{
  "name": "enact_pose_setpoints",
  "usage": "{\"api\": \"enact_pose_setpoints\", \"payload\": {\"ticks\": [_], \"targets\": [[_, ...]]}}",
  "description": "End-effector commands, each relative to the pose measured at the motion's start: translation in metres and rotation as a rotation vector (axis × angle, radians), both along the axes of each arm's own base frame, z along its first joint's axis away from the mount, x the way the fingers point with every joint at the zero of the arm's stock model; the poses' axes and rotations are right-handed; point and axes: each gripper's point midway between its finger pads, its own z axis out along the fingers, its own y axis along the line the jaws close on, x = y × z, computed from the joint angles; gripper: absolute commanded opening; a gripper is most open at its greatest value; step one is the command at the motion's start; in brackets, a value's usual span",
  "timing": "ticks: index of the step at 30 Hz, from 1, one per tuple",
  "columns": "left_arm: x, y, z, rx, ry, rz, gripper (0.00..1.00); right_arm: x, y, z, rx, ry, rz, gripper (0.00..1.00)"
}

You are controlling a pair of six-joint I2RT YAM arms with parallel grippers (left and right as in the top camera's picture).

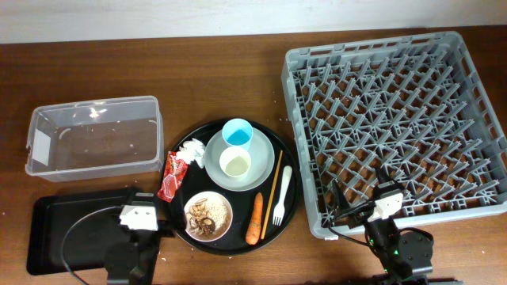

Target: Sort waste into correct bins and load items into the dishwasher rack

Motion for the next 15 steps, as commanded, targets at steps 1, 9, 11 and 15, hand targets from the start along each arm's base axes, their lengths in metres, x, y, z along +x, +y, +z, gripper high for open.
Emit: {"api": "enact_pose_setpoints", "payload": {"ticks": [1, 9, 11, 15], "targets": [[-0.018, -0.064, 0.007, -0.055, -0.024, -0.385, 0.99, -0.008, 0.024, -0.001, 0.263, 0.093, 0.133, 0.99], [-0.048, -0.039, 0.196, -0.091, -0.035, -0.235, 0.99, -0.06, 0.006, 0.117, 0.215, 0.361, 0.022, 0.99], [-0.026, -0.051, 0.207, -0.125, 0.203, -0.284, 0.99, -0.051, 0.002, 0.119, 0.152, 0.619, -0.027, 0.99], [0.01, -0.08, 0.209, -0.229, 0.495, -0.427, 0.99, -0.014, 0.055, 0.09, 0.243, 0.945, 0.24, 0.99]]}}
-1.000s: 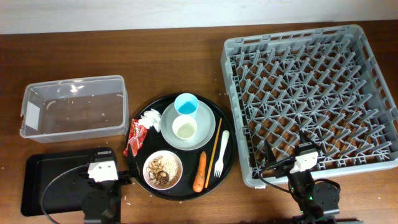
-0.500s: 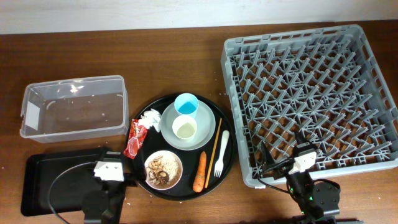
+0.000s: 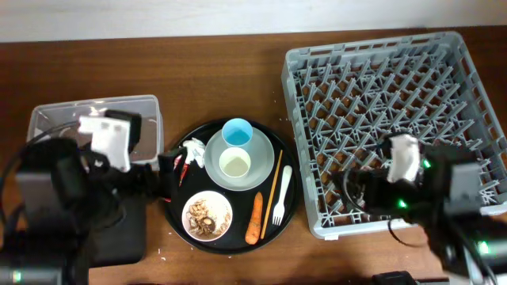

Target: Sort waste into correct bins and load items into the dishwasher rack

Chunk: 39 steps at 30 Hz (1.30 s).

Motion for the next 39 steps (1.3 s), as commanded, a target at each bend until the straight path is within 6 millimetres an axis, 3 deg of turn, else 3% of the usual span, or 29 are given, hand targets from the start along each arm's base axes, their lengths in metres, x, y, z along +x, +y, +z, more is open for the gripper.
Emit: {"api": "enact_pose_setpoints", "payload": {"ticks": [1, 4, 5, 6, 7, 10, 11, 13, 15, 17, 19, 22, 24, 25, 26, 29, 31, 32, 33, 35, 36, 37, 39], "targets": [[0.002, -0.034, -0.001, -0.135, 0.096, -0.18, 0.99, 0.01, 0.028, -0.018, 0.052, 0.112, 0.13, 0.99], [0.001, -0.031, -0.001, -0.088, 0.067, -0.185, 0.99, 0.008, 0.042, -0.041, -0.153, 0.133, 0.136, 0.99], [0.005, -0.015, -0.006, -0.022, 0.063, -0.098, 0.99, 0.009, 0.052, -0.041, -0.224, 0.09, 0.115, 0.99], [0.012, 0.024, -0.021, 0.125, 0.097, 0.091, 0.99, 0.001, 0.08, -0.038, -0.23, 0.043, 0.201, 0.99], [0.01, 0.035, -0.026, 0.167, 0.119, 0.14, 0.99, -0.006, 0.102, -0.038, -0.232, 0.014, 0.275, 0.99], [0.008, 0.046, -0.029, 0.209, 0.129, 0.188, 0.99, -0.012, 0.172, -0.061, -0.284, -0.044, 0.39, 0.99], [0.006, 0.046, -0.025, 0.207, 0.118, 0.189, 0.99, -0.008, 0.18, -0.074, -0.293, -0.015, 0.374, 0.99], [0.0, 0.046, -0.02, 0.204, 0.097, 0.192, 0.99, 0.012, 0.174, -0.097, -0.321, 0.049, 0.243, 0.99], [-0.009, 0.046, -0.02, 0.204, 0.1, 0.191, 0.99, 0.035, 0.159, -0.109, -0.33, 0.083, 0.158, 0.91], [-0.018, 0.047, -0.025, 0.209, 0.134, 0.188, 0.99, 0.054, 0.138, -0.121, -0.315, 0.154, 0.08, 0.88], [-0.021, 0.043, -0.028, 0.198, 0.148, 0.171, 0.99, 0.062, 0.132, -0.134, -0.278, 0.224, 0.063, 0.81], [-0.02, 0.043, -0.027, 0.197, 0.143, 0.171, 0.99, 0.069, 0.153, -0.149, -0.251, 0.222, 0.099, 0.77], [-0.021, 0.043, -0.027, 0.197, 0.145, 0.171, 0.99, 0.068, 0.189, -0.162, -0.167, 0.229, 0.22, 0.74], [-0.021, 0.043, -0.027, 0.197, 0.146, 0.171, 0.99, 0.073, 0.193, -0.168, -0.164, 0.221, 0.219, 0.68], [-0.021, 0.043, -0.027, 0.198, 0.147, 0.171, 0.99, 0.077, 0.195, -0.167, -0.156, 0.207, 0.218, 0.68], [-0.021, 0.035, -0.028, 0.167, 0.151, 0.133, 0.96, 0.08, 0.191, -0.165, -0.175, 0.187, 0.214, 0.67], [-0.015, 0.019, -0.032, 0.11, 0.186, 0.06, 0.9, 0.087, 0.181, -0.124, -0.14, 0.124, 0.18, 0.66], [-0.01, 0.008, -0.035, 0.067, 0.21, 0.008, 0.89, 0.092, 0.164, -0.099, -0.142, 0.092, 0.131, 0.66], [-0.003, 0.004, -0.042, 0.056, 0.245, -0.008, 0.79, 0.091, 0.145, -0.075, -0.144, 0.073, 0.088, 0.67], [0.016, -0.003, -0.065, 0.064, 0.337, -0.036, 0.76, 0.083, 0.105, -0.028, -0.109, 0.031, 0.007, 0.67], [0.03, -0.017, -0.084, 0.076, 0.4, -0.081, 0.75, 0.074, 0.082, -0.012, -0.1, 0.016, -0.038, 0.71], [0.037, -0.031, -0.103, 0.093, 0.465, -0.126, 0.72, 0.062, 0.055, -0.006, -0.112, 0.034, -0.094, 0.73], [0.055, -0.059, -0.169, 0.183, 0.663, -0.196, 0.7, 0.042, 0.017, -0.015, -0.153, 0.127, -0.18, 0.74]]}}
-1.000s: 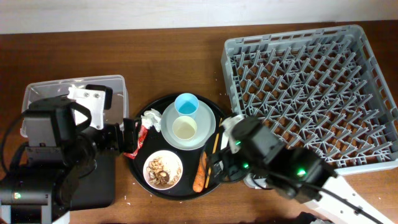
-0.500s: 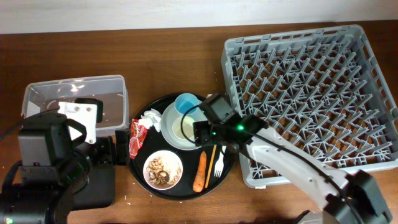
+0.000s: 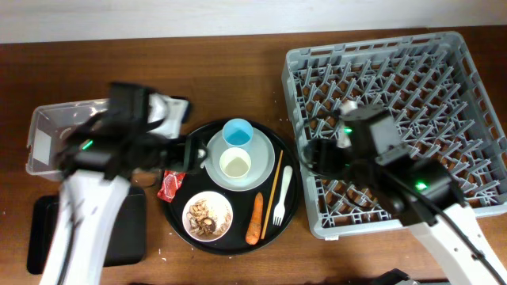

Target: Sort waste into correct bins and load items into the dishwasher rack

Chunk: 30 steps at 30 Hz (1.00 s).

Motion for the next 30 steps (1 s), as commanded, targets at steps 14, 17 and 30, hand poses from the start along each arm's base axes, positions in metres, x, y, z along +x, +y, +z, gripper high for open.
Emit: {"api": "enact_pose_setpoints", "payload": {"ticks": [14, 17, 30], "targets": [[0.047, -0.043, -0.183, 0.296, 0.372, 0.04, 0.0, -0.027, -0.045, -0.02, -0.124, 0.132, -0.044, 0.82], [0.036, -0.031, -0.131, 0.277, 0.357, 0.06, 0.0, -0.027, -0.045, -0.02, -0.124, 0.132, -0.044, 0.83], [-0.064, -0.086, 0.214, -0.885, -0.414, -0.637, 0.0, -0.089, 0.102, 0.184, 0.711, -0.632, 1.15, 0.78]]}}
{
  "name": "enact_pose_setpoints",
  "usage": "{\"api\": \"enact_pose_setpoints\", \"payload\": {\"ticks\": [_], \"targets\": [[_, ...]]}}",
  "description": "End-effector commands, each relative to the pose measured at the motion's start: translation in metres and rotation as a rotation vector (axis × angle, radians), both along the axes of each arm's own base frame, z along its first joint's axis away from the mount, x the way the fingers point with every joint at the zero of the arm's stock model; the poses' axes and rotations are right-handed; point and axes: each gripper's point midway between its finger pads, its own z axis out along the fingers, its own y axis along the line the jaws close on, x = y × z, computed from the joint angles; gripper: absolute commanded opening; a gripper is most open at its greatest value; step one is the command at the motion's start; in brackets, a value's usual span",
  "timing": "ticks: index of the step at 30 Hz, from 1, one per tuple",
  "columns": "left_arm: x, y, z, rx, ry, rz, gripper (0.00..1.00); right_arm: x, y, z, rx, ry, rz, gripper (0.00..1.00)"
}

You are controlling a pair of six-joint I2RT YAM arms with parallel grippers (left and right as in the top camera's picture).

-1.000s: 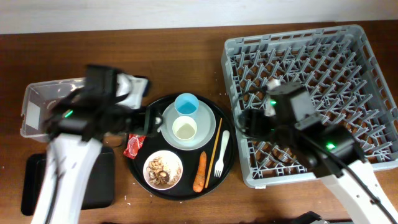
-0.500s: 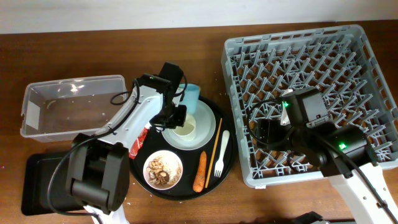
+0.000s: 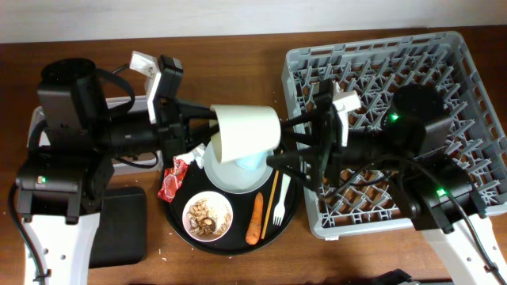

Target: Sort waste into correct bins and load items into the dishwasher rack

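Observation:
A white cup hangs tilted above the black round tray, close to the camera. My left gripper reaches in from the left and is shut on the cup's left end. From the right comes my right gripper, fingers spread open at the cup's other end. The blue cup is mostly hidden under the white one, over the white plate. On the tray also lie a bowl of scraps, a carrot, a white fork, a chopstick, a red wrapper and a crumpled tissue.
The grey dishwasher rack fills the right side, partly under the right arm. A clear plastic bin sits far left behind the left arm. A black bin lies at the front left.
The white cup stood on the plate; now it is raised and tilted, with my left gripper on it. Both grippers have come closer together over the tray. The blue cup is now mostly covered.
Both arms were folded low at the table's front edge, the tray untouched. Then they stood raised on either side. Then each reached toward the tray, cups still on the plate. Now the white cup is off the plate between the two grippers.

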Motion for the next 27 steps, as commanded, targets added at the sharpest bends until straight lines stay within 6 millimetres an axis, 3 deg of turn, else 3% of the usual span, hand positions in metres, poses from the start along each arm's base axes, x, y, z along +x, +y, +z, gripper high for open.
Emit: {"api": "enact_pose_setpoints", "payload": {"ticks": [1, 7, 12, 13, 16, 18, 19, 21, 23, 24, 27], "targets": [[-0.025, -0.003, 0.016, -0.074, -0.008, -0.136, 0.0, -0.041, 0.0, 0.033, 0.097, -0.148, 0.244, 0.78], [-0.022, -0.004, 0.014, -0.06, -0.033, -0.121, 0.0, -0.041, 0.0, 0.077, 0.187, -0.178, 0.214, 0.76], [-0.026, -0.024, 0.007, -0.018, -0.036, -0.131, 0.0, -0.05, 0.028, 0.068, 0.191, -0.106, 0.299, 0.58], [-0.026, -0.024, 0.007, -0.018, -0.036, -0.132, 0.0, -0.05, 0.028, 0.068, 0.189, -0.1, 0.299, 0.49], [-0.02, -0.023, 0.005, -0.001, -0.042, -0.097, 0.02, -0.047, 0.028, 0.068, 0.192, -0.097, 0.279, 0.42], [-0.019, -0.023, 0.005, 0.0, -0.05, -0.092, 0.73, -0.045, 0.028, 0.07, 0.198, -0.101, 0.257, 0.39], [-0.018, -0.023, 0.006, 0.0, -0.052, -0.092, 0.99, -0.042, 0.025, 0.071, 0.199, -0.107, 0.24, 0.39], [-0.015, -0.019, 0.007, -0.001, -0.059, -0.073, 0.99, -0.03, 0.011, 0.072, 0.193, -0.105, 0.176, 0.39], [-0.01, -0.008, 0.01, -0.001, -0.071, -0.03, 0.99, -0.013, -0.015, 0.072, 0.179, -0.083, 0.059, 0.38], [-0.011, -0.004, 0.012, -0.002, -0.081, -0.017, 0.99, -0.002, -0.033, 0.071, 0.171, -0.064, -0.028, 0.38], [-0.021, 0.004, 0.023, -0.001, -0.129, 0.019, 0.99, 0.054, -0.115, 0.048, 0.142, 0.072, -0.447, 0.38]]}}
